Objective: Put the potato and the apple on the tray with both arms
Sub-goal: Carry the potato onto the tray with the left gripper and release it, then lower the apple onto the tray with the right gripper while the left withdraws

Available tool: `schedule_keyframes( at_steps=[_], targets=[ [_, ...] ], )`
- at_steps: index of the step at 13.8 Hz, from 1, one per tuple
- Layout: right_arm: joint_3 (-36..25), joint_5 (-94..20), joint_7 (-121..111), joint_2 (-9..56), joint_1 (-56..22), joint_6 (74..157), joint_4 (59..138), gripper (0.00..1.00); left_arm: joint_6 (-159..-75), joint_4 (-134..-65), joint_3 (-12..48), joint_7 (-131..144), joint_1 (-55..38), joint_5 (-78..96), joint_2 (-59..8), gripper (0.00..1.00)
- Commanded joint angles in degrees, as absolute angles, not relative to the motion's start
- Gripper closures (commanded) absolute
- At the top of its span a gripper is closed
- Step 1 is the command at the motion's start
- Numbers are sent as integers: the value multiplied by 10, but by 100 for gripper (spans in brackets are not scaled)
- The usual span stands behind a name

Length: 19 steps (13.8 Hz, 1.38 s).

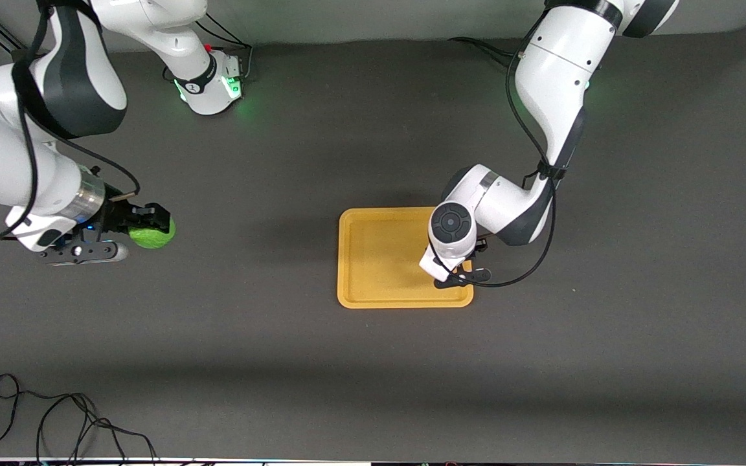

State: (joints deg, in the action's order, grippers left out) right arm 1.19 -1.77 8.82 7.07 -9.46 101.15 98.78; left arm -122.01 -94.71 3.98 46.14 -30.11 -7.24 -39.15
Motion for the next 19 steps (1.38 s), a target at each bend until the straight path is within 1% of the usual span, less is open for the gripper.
schedule_keyframes(
  at_steps=[1,5,6,7,8,9,11,12,13,14,17,19],
  targets=[
    [9,-27,133,62,-129,1026,999,58,-1207,-941,34,470,-309,-83,-388,9],
    [9,-27,154,65,-146,1032,999,58,-1205,-937,34,465,-301,-83,-373,9],
    [9,-27,157,65,-148,1034,999,58,-1204,-936,33,465,-299,-83,-360,3],
    [9,-27,165,67,-153,1034,998,58,-1202,-935,32,465,-291,-83,-341,1],
    [9,-27,176,68,-162,1039,999,58,-1187,-935,33,455,-277,-82,-318,0],
    [9,-27,188,71,-168,1043,998,58,-1151,-927,34,433,-263,-77,-296,0],
    [9,-27,243,84,-203,1062,994,58,-1047,-915,34,347,-234,-74,-239,0],
    [9,-28,277,91,-225,1075,992,58,-1015,-914,35,302,-214,-73,-213,0],
    [9,-27,322,108,-253,1085,977,58,-1001,-917,34,256,-194,-67,-187,0],
    [9,-27,375,136,-286,1086,943,58,-992,-920,34,206,-172,-52,-168,0],
    [9,-25,516,236,-378,1085,813,58,-939,-921,34,58,-98,-20,-134,0],
    [9,-25,588,292,-423,1081,739,57,-904,-924,33,-3,-56,-18,-114,0]
  ],
)
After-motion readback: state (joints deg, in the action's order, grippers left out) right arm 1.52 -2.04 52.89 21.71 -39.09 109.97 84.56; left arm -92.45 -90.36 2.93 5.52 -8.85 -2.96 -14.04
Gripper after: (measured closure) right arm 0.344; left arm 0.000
